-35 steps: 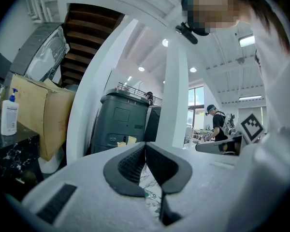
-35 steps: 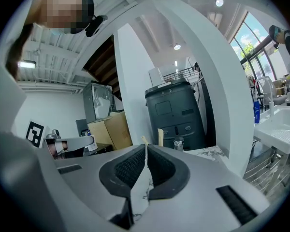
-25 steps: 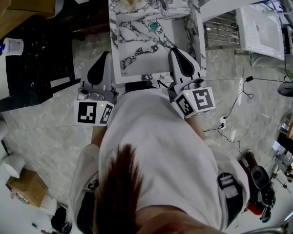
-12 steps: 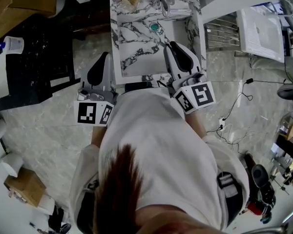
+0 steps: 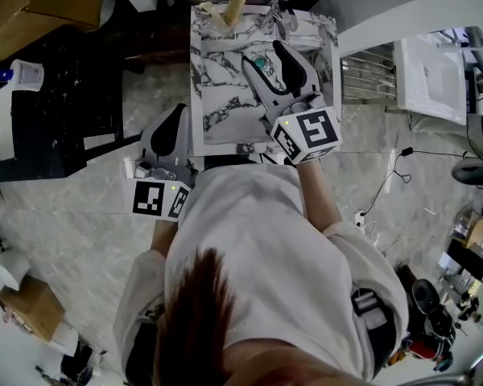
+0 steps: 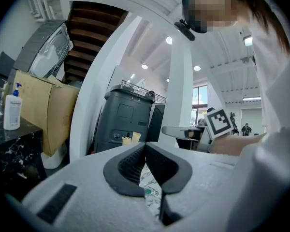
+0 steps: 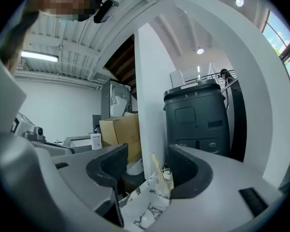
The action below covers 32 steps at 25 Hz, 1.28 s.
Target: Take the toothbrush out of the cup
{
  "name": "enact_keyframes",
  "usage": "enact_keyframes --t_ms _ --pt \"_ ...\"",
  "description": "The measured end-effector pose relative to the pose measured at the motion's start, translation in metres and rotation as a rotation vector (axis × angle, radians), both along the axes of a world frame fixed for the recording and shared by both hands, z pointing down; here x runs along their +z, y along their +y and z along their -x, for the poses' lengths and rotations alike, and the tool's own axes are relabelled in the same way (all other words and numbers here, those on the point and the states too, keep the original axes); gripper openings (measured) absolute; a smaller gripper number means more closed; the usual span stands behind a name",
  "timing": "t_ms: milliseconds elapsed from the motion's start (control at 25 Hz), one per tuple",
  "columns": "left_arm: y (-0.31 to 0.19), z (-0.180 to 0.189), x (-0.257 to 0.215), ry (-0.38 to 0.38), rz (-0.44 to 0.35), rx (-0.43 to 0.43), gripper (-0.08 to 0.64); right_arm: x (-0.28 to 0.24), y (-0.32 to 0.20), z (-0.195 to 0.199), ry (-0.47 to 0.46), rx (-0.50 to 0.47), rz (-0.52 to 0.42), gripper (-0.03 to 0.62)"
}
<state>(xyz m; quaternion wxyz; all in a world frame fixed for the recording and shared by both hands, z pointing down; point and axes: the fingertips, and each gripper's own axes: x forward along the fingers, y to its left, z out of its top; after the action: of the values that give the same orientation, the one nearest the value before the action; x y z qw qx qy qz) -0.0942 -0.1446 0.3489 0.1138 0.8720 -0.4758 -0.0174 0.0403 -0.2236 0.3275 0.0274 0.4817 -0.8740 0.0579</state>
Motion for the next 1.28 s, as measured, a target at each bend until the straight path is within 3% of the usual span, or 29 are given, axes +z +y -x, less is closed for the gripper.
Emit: enact_keyframes --t_ms 240,480,800,1280 --pt "-0.015 0.002 0.013 0.001 0.038 0.006 0.015 0.025 -0.055 0.023 0.073 0.022 0.009 0.247" --pt "-0.035 0.001 0.025 0.012 0.075 0.017 0.015 0.08 -0.107 0.04 0.168 0.081 0.089 0.282" --pt "-0.058 -0.001 0.041 0.027 0.124 0.029 0.015 0.113 -0.15 0.042 0.184 0.139 0.145 0.285" --pt "-0.068 -0.01 0.048 0.042 0.149 0.062 0.015 0.117 -0.177 0.009 0.164 0.233 0.153 0.285"
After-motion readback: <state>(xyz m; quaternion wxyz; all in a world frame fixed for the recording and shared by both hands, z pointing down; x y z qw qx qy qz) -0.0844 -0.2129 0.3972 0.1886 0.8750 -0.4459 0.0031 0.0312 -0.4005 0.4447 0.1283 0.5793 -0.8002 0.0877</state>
